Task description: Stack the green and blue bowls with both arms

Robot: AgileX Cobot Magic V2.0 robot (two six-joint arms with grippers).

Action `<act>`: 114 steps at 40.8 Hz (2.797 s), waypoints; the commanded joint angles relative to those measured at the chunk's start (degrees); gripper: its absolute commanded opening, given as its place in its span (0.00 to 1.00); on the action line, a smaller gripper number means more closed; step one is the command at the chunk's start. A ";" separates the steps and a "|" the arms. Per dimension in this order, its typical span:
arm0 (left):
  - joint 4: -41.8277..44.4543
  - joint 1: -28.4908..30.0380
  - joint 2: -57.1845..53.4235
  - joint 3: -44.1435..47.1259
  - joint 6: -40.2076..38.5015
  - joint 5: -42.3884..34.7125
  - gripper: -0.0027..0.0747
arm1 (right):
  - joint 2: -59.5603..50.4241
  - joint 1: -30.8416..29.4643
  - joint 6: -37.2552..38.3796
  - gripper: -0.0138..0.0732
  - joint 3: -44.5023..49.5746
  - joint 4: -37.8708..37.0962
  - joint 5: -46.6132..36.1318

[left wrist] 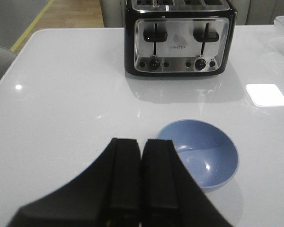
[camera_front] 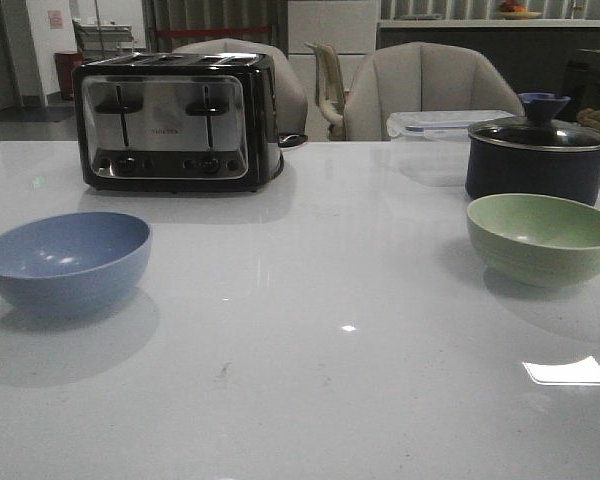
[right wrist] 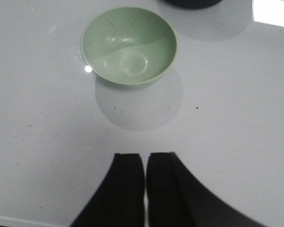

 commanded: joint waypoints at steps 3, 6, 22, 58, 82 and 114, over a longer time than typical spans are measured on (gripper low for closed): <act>-0.47 0.13 1.58 -1.56 -0.26 -4.40 0.16 | 4.97 -0.42 -0.36 0.77 -1.87 -0.49 -7.64; -0.47 0.13 2.13 -1.56 -0.26 -4.40 0.16 | 7.61 -0.44 -0.06 0.83 -1.94 -0.49 -10.24; -0.47 0.13 2.80 -1.56 -0.26 -4.40 0.16 | 28.61 -7.56 3.15 0.82 -17.00 0.32 -6.72; -0.47 0.13 2.80 -1.56 -0.26 -4.40 0.16 | 58.70 -7.56 3.08 0.56 -37.00 3.79 -5.83; -0.47 0.13 2.80 -1.56 -0.26 -4.40 0.16 | 48.69 0.10 3.04 0.20 -37.00 5.92 -1.98; -0.47 0.13 2.80 -1.56 -0.26 -4.40 0.16 | 57.99 26.28 3.04 0.51 -36.94 10.47 -2.58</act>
